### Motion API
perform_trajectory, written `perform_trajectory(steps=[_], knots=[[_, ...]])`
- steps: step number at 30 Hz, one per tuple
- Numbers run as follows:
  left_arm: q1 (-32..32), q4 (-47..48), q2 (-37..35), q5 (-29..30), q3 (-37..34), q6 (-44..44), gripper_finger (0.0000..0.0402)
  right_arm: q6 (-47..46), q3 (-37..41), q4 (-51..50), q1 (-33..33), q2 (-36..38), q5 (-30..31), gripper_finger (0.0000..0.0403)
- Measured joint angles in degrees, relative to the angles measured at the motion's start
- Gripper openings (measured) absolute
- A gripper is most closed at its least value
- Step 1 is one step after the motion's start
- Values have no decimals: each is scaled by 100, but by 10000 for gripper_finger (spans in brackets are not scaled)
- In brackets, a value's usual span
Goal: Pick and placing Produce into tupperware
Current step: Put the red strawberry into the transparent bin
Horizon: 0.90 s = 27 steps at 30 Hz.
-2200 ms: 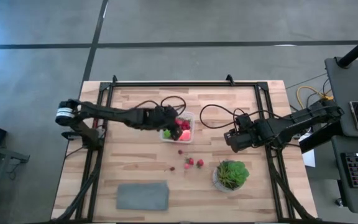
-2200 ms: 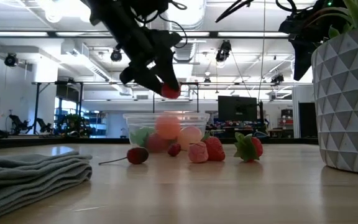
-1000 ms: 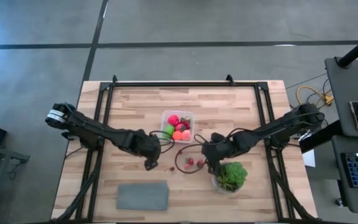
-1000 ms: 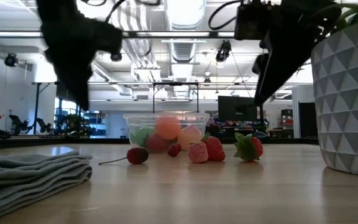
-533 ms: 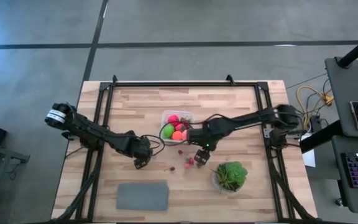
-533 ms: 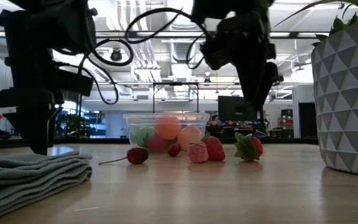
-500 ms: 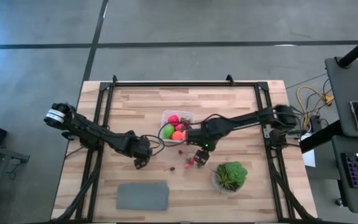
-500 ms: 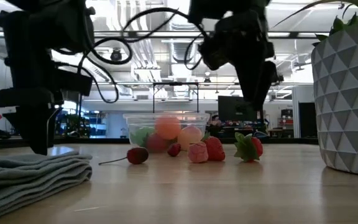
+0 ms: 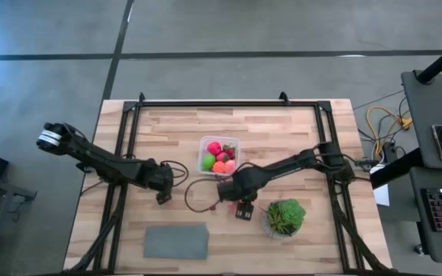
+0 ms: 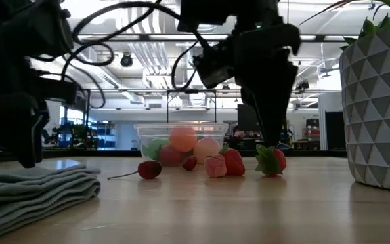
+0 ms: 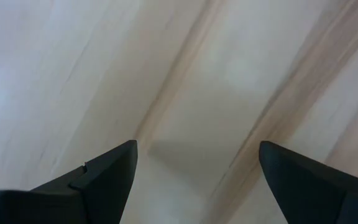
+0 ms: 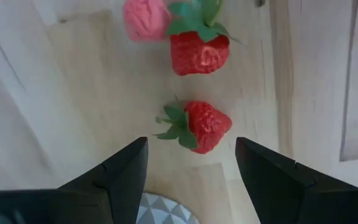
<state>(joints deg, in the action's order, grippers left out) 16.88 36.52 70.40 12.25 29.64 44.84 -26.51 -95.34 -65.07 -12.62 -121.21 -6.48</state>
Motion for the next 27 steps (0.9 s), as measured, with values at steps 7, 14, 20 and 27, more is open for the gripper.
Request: perform_trajectory(steps=[7,14,20,27], knots=[[0,-107,-706,0,-568,290,320,-266,287,180,-202,60,618,235],[0,-163,-1058,10,-649,286,320,-253,622,597,-215,29,507,235],[0,-206,-1038,16,-644,284,320,-209,686,667,-211,24,509,235],[0,-334,-860,20,-633,280,320,-200,690,756,-202,24,507,210]])
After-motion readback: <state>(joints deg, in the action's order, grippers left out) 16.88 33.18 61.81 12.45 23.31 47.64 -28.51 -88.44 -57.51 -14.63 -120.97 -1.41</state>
